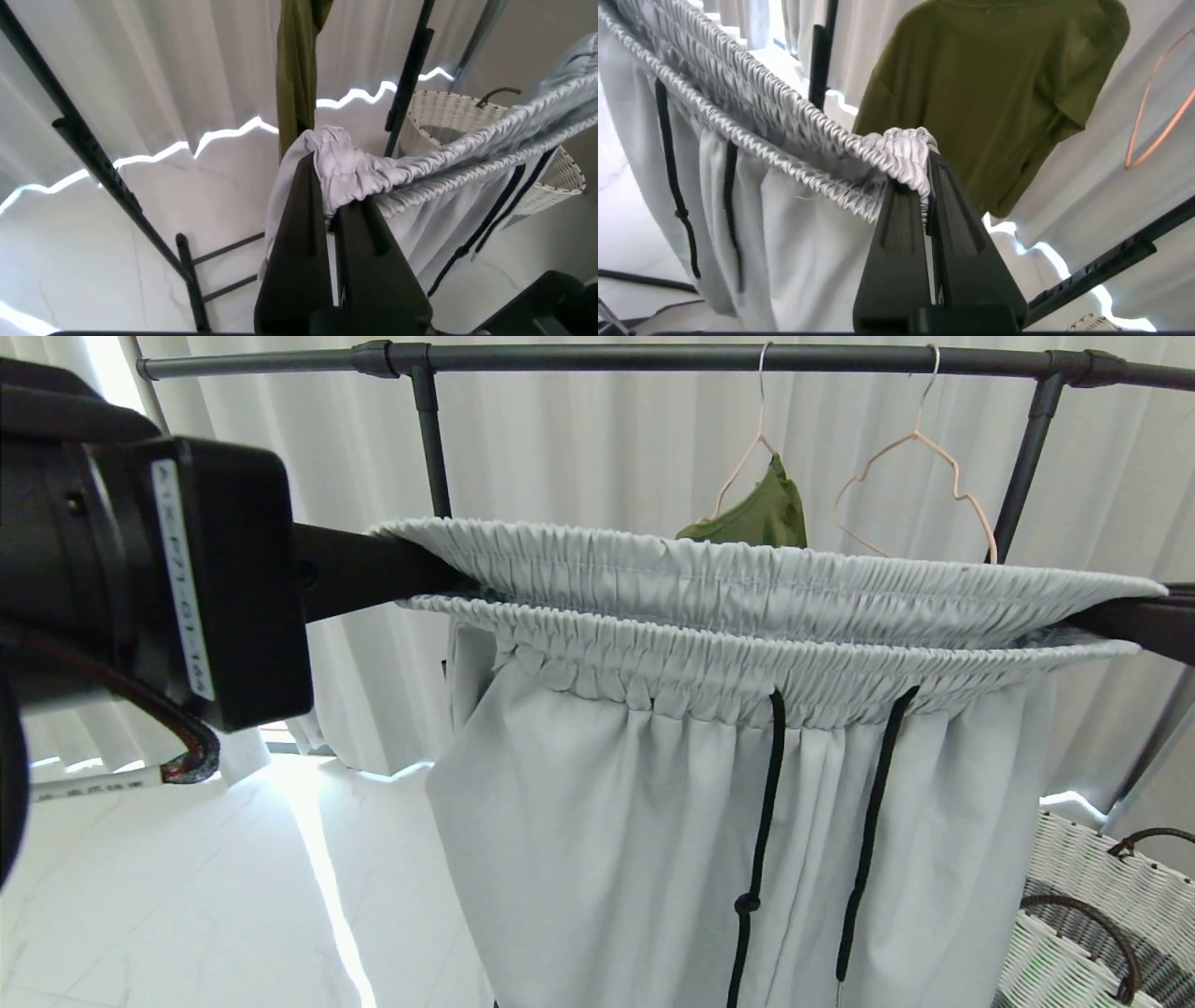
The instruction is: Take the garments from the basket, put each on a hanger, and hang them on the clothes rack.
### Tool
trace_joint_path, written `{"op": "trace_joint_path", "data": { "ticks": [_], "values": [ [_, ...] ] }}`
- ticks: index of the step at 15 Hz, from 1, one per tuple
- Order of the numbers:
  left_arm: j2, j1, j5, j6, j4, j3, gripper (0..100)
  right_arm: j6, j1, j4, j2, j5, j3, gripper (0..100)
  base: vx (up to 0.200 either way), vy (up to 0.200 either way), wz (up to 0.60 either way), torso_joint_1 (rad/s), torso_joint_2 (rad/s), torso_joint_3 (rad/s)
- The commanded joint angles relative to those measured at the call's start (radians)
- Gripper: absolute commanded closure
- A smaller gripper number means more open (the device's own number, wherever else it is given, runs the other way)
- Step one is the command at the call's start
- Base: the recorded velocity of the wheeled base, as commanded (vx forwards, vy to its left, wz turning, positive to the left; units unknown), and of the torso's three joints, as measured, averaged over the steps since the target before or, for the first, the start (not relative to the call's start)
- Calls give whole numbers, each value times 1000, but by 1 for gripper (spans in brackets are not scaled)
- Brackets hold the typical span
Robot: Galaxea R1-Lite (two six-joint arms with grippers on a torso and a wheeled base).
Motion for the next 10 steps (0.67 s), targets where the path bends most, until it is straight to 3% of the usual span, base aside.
{"op": "trace_joint_path", "data": {
  "ticks": [1, 6, 7, 10],
  "values": [
    [-3, 0, 0, -1, 0, 4, 100, -1, -4, 1, -6, 0, 2, 100, 0, 0, 0, 0, 0, 0],
    [-7, 0, 1, -2, 0, 9, 100, 0, -17, 8, -11, 0, 2, 100, 0, 0, 0, 0, 0, 0],
    [-7, 0, 1, -2, 0, 9, 100, 0, -17, 14, -11, 0, 3, 0, 0, 0, 0, 0, 0, 0],
    [-7, 0, 1, -4, 0, 9, 100, -3, -17, 31, -21, 0, 19, 0, 0, 0, 0, 0, 0, 0]
  ]
}}
